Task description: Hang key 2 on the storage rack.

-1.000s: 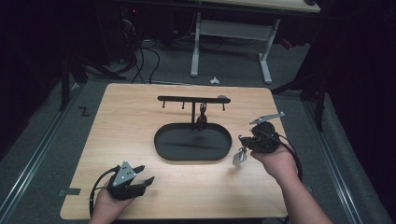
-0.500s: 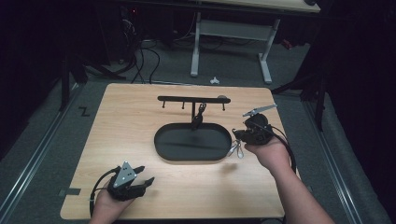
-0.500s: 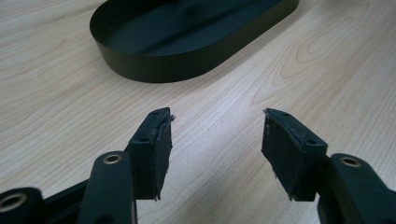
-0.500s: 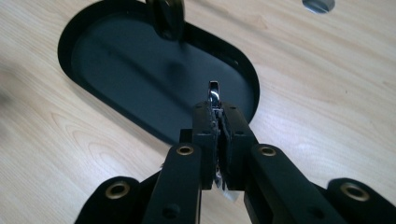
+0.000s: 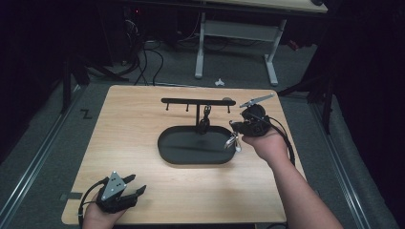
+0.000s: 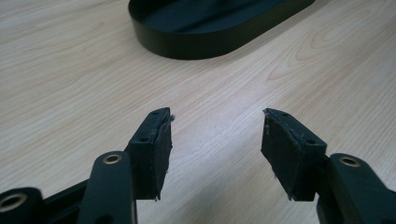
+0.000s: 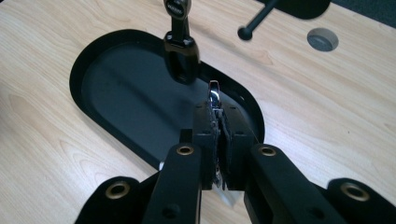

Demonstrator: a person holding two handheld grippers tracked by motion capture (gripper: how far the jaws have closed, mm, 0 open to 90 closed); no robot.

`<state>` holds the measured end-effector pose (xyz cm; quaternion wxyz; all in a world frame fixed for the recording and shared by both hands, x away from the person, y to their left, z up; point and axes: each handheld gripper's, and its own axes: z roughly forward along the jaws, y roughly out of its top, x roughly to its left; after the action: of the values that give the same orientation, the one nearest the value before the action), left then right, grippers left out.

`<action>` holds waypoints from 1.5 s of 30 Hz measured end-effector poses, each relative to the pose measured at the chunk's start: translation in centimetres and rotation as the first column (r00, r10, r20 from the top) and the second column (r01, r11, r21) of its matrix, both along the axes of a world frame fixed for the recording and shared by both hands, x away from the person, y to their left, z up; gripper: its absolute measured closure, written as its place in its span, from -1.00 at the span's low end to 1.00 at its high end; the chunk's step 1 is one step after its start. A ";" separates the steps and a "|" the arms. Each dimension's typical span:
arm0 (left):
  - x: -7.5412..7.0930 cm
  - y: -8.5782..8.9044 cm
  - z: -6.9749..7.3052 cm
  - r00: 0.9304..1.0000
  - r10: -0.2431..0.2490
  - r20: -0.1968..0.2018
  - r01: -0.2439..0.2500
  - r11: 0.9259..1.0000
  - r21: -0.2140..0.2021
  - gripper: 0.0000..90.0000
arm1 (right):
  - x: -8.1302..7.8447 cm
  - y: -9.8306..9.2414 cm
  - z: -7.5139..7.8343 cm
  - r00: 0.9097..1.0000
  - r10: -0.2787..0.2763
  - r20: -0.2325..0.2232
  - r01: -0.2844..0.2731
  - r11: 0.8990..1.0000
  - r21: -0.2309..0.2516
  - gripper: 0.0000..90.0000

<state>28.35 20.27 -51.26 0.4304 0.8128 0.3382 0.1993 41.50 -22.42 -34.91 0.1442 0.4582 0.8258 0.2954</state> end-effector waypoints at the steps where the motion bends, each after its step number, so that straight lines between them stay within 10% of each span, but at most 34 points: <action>1: -0.1 0.2 0.0 1.000 0.007 -0.003 -0.007 1.000 -0.002 -0.04 | 0.1 0.1 0.1 1.000 0.002 0.000 -0.002 1.000 0.003 0.92; 45: -1.0 0.8 -0.4 0.999 0.023 -0.023 -0.022 0.999 0.027 -0.04 | 3.4 -0.2 0.9 1.000 0.006 0.005 -0.007 0.996 0.088 0.92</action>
<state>27.39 21.10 -51.70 0.4133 0.8169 0.3497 0.1989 44.88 -22.65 -33.98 0.1249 0.4606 0.8132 0.3331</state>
